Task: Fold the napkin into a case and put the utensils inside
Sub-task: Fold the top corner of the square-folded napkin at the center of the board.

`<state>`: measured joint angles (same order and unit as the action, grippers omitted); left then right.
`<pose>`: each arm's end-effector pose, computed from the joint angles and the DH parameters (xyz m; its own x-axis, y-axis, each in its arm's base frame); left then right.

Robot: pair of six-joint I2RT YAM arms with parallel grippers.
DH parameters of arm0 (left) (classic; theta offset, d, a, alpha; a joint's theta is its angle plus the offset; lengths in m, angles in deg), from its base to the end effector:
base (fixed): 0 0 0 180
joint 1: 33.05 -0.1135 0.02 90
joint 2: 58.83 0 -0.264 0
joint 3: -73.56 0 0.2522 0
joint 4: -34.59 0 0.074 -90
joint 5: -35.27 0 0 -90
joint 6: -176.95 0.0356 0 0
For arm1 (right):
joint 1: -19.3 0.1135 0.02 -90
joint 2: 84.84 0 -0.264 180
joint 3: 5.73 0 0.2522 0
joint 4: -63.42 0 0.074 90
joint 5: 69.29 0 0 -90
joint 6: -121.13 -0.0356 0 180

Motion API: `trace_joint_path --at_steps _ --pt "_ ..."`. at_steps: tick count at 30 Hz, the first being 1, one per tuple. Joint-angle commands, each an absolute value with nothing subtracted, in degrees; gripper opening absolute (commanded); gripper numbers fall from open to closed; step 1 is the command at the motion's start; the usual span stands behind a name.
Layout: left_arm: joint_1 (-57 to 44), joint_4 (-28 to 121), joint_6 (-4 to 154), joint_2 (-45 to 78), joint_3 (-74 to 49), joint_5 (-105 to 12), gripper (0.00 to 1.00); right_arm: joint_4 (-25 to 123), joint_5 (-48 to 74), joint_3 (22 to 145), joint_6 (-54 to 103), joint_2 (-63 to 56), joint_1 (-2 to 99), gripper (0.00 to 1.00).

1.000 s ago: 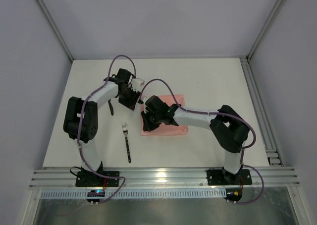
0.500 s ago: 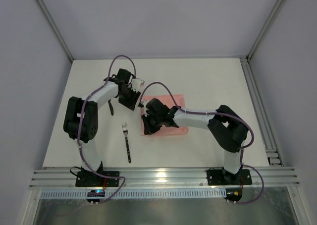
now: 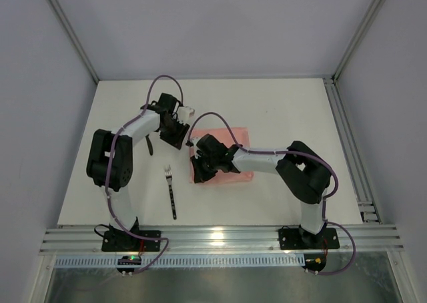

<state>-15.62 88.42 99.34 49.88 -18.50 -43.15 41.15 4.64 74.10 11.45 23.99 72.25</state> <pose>0.3630 -0.1214 0.1887 -0.8016 0.4720 -0.3669 0.5421 0.8327 -0.1131 0.2292 0.3200 0.1567 -0.7360 -0.4378 -0.5164 -0.6621 0.6247 0.4140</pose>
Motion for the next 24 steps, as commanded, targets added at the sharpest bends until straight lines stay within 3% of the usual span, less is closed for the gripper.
trace_joint_path --at_steps 1,7,8,11,15,24 --pt "-16.00 87.37 98.64 50.24 -20.09 -42.51 0.43 44.30 4.36 75.88 11.18 24.05 72.65 0.04" --pt "-16.00 87.55 98.64 50.16 -20.09 -41.98 0.43 44.21 4.19 75.80 11.27 24.76 72.65 0.09" --pt "-16.00 87.55 98.64 50.07 -20.18 -41.81 0.43 44.04 4.28 75.71 11.27 24.84 72.65 0.19" --pt "-16.00 87.63 98.64 49.81 -20.53 -41.63 0.43 43.51 3.93 76.15 11.09 24.23 72.65 0.34" --pt "-16.00 87.98 98.64 49.37 -21.14 -41.54 0.43 43.24 3.92 76.85 11.09 20.63 72.56 0.45" --pt "-15.91 89.30 98.82 48.05 -23.78 -41.72 0.43 42.54 4.27 75.72 10.13 9.75 72.65 0.51"
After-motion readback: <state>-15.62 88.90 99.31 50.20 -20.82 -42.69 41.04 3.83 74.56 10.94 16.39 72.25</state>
